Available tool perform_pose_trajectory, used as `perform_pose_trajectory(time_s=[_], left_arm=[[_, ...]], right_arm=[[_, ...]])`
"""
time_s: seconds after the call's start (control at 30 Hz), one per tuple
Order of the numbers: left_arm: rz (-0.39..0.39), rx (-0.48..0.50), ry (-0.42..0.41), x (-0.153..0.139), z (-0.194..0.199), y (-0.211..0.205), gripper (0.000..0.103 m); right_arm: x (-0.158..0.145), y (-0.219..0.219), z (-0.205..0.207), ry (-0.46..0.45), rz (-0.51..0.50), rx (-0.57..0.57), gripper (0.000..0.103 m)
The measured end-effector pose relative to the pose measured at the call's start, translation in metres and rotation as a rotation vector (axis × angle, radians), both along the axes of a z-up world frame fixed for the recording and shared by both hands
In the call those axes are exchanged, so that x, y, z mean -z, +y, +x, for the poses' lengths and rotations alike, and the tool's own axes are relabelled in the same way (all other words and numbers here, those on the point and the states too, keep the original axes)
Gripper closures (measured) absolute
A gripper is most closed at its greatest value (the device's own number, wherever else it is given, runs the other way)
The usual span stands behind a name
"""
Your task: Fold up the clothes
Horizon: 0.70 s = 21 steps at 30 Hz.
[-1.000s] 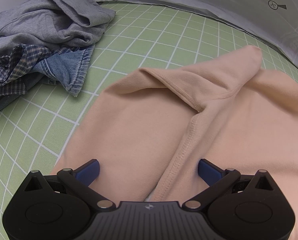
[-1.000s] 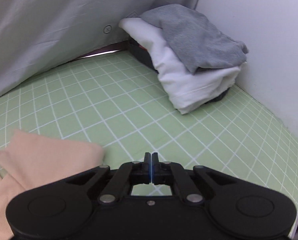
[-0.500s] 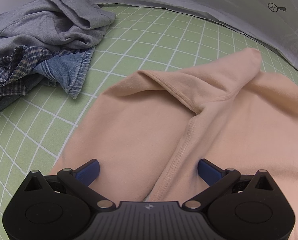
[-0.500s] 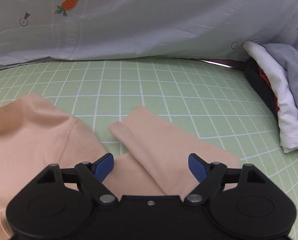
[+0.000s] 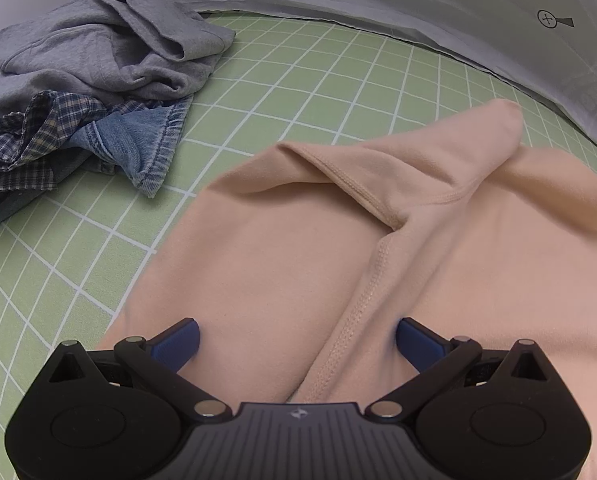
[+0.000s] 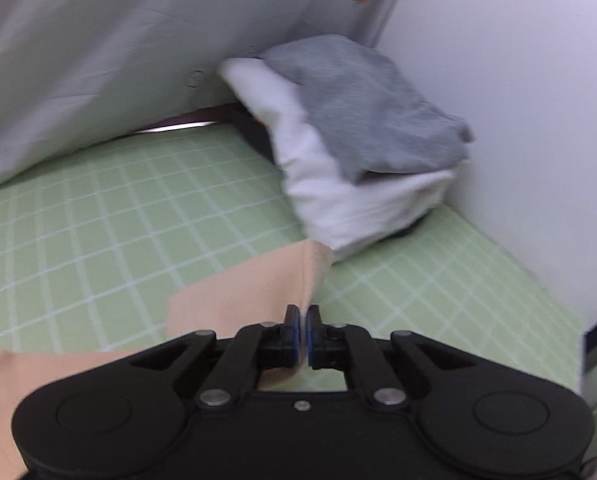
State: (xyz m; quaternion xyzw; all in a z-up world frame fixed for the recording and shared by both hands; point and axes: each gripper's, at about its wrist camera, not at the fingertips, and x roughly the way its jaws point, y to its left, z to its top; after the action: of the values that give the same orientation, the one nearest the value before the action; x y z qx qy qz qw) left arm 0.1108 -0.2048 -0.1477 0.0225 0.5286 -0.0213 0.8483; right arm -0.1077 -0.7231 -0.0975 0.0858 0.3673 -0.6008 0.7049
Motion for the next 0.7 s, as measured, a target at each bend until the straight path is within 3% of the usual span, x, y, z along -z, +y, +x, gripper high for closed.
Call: perform_pose_trajectory(time_s=[0.03, 0.13, 0.2, 0.23, 0.33, 0.53, 0.7], left_arm=[[0.000, -0.001, 0.005, 0.000, 0.001, 0.000, 0.000], [0.002, 0.000, 0.027, -0.001, 0.005, -0.001, 0.000], [0.001, 0.013, 0.054, -0.002, 0.010, -0.001, 0.000], [0.000, 0.025, 0.065, -0.004, 0.012, -0.002, 0.000], [-0.012, 0.057, 0.026, -0.018, 0.016, -0.006, 0.000], [-0.067, 0.167, -0.093, -0.050, 0.047, -0.029, 0.000], [-0.092, 0.283, -0.075, -0.039, 0.096, -0.063, 0.004]], right_arm=[[-0.002, -0.002, -0.011, -0.011, 0.002, 0.044, 0.060], [-0.002, 0.008, -0.025, -0.090, 0.029, 0.030, 0.039], [0.000, 0.023, -0.012, -0.086, 0.034, -0.037, 0.021], [0.003, 0.030, -0.004, -0.084, 0.034, -0.076, 0.017], [0.007, 0.055, 0.040, -0.119, 0.091, -0.267, 0.017], [0.019, 0.104, 0.127, -0.217, 0.300, -0.695, 0.017], [0.030, 0.115, 0.170, -0.232, 0.394, -0.815, 0.017]])
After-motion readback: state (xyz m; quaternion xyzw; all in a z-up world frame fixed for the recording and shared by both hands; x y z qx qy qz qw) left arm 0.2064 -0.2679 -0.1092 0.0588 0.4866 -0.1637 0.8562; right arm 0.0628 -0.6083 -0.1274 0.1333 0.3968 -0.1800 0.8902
